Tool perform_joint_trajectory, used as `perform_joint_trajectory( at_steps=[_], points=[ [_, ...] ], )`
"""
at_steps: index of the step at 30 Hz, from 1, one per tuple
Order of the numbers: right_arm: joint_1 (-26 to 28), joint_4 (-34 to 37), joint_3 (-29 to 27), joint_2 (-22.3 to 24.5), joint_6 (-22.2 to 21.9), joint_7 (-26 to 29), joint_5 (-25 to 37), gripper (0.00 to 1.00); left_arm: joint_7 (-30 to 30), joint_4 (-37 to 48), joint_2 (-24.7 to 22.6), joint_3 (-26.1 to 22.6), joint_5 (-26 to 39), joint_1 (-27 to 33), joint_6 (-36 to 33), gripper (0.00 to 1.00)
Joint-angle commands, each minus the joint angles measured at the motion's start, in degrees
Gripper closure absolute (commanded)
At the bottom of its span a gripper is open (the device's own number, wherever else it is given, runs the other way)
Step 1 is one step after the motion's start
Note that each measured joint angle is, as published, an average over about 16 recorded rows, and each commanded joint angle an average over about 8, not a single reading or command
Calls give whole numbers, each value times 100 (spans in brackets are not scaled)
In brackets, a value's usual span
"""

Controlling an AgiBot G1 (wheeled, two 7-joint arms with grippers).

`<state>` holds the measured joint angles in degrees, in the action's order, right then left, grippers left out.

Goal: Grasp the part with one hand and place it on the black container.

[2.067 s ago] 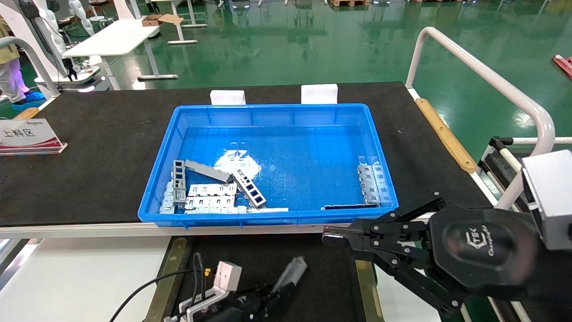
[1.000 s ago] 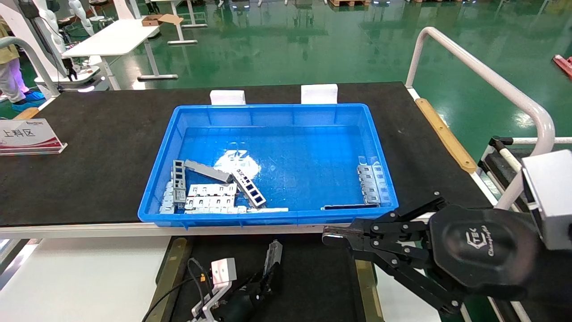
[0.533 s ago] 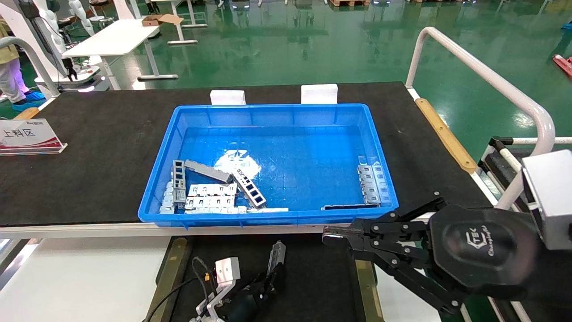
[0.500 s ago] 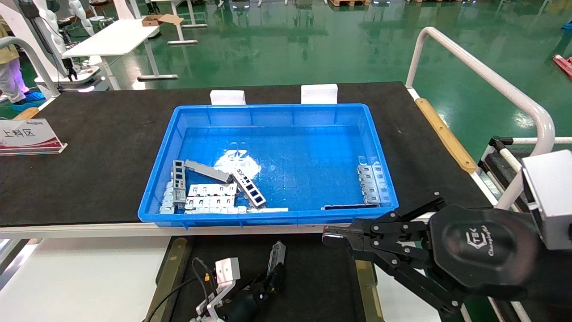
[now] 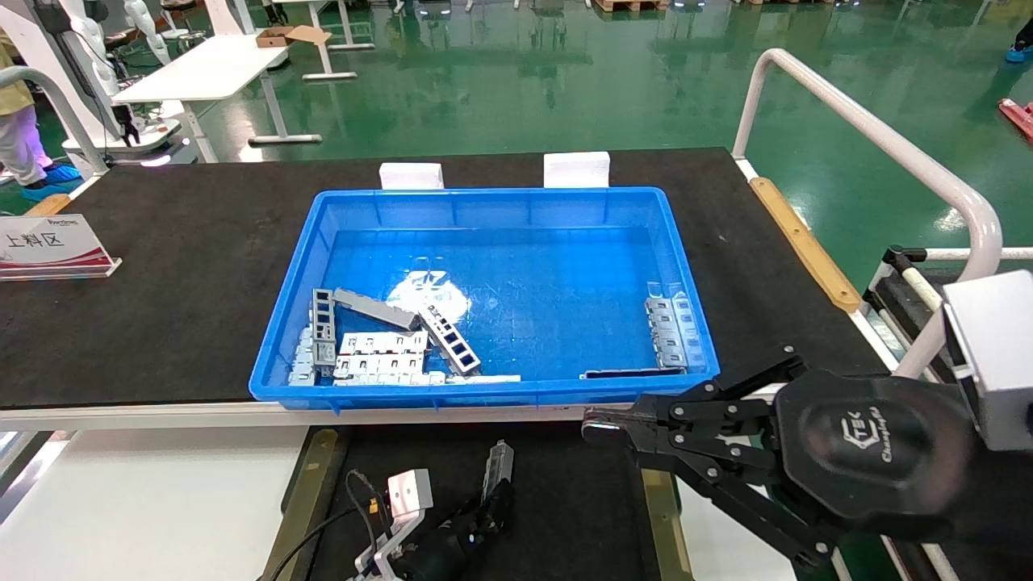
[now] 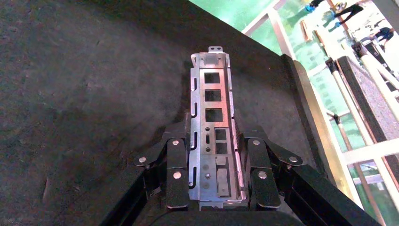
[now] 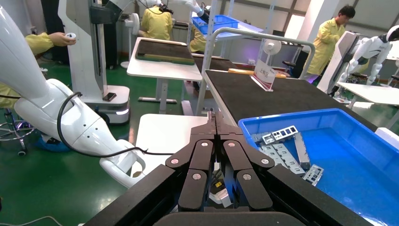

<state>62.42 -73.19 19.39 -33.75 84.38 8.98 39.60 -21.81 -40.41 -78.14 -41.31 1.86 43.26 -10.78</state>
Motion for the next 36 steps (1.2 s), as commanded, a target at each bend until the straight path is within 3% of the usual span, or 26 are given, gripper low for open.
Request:
perform_joint_trajectory(
  at_steps=[1,16,24,36],
  points=[
    [0,0,0,0,0,0,0,0,-49,4,0,-18,-83,1,0,0],
    [1,0,2,1,-1,-1,-1,0,-525,5,8,-171,-626,31,-91,0],
    [1,0,3,1,-1,-2,-2,0,-844,38,81,-289,-720,16,-475,0],
    [1,0,5,2,-2,-2,-3,0,-623,84,740,-1105,-210,167,-1527,0]
  ],
)
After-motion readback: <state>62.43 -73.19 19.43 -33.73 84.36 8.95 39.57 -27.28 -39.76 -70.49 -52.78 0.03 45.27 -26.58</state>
